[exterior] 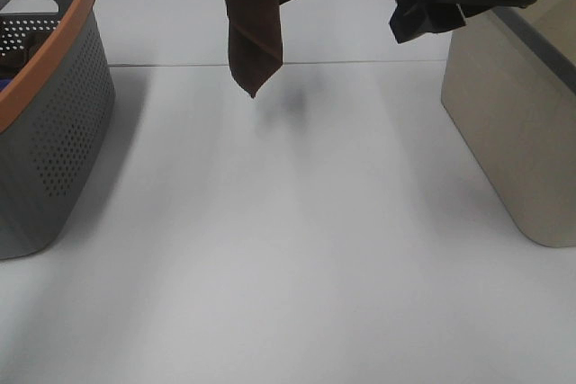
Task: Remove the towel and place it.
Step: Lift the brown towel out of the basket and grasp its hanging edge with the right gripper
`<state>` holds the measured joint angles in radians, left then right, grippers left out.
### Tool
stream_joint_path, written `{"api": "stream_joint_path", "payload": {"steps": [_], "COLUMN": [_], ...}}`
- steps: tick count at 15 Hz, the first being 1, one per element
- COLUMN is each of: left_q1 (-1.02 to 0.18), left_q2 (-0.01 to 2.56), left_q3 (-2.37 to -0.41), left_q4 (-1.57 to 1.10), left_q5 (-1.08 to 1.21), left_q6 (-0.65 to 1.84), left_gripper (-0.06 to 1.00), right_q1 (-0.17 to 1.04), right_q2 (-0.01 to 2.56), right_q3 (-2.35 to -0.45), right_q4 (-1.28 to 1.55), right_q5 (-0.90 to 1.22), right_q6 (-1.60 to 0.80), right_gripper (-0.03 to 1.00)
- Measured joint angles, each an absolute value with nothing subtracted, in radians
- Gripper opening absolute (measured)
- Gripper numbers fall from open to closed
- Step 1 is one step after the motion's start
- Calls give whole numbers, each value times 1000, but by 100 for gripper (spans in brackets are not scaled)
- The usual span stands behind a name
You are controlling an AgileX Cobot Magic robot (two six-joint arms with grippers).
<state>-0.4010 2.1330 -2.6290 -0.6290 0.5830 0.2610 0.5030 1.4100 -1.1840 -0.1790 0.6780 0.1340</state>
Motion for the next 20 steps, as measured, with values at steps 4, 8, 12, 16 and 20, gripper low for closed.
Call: {"api": "stream_joint_path", "payload": {"steps": [4, 8, 12, 16, 20], "left_q1": [-401, -401, -404, -429, -466], "left_q2": [2133, 2133, 2138, 2139, 2139], "left_q3": [-2629, -2629, -2629, -2629, -2629], "left_q4": [-629, -629, -629, -610, -522], "left_q5": [581, 581, 577, 577, 576], "left_q6": [261, 261, 261, 261, 261], "left_gripper": [0, 0, 0, 0, 0], "right_q1": [668, 698, 698, 698, 698], "right_q2": [1426, 1465, 1567, 1652, 1688], "right_q3": [-1193, -1195, -1196, -1217, -1324], "right_q4": [-413, -437, -451, -464, -470], "right_q5": [460, 197, 67, 21, 117], "right_q6": [377, 393, 393, 374, 376], "right_gripper": [70, 70, 70, 68, 68]}}
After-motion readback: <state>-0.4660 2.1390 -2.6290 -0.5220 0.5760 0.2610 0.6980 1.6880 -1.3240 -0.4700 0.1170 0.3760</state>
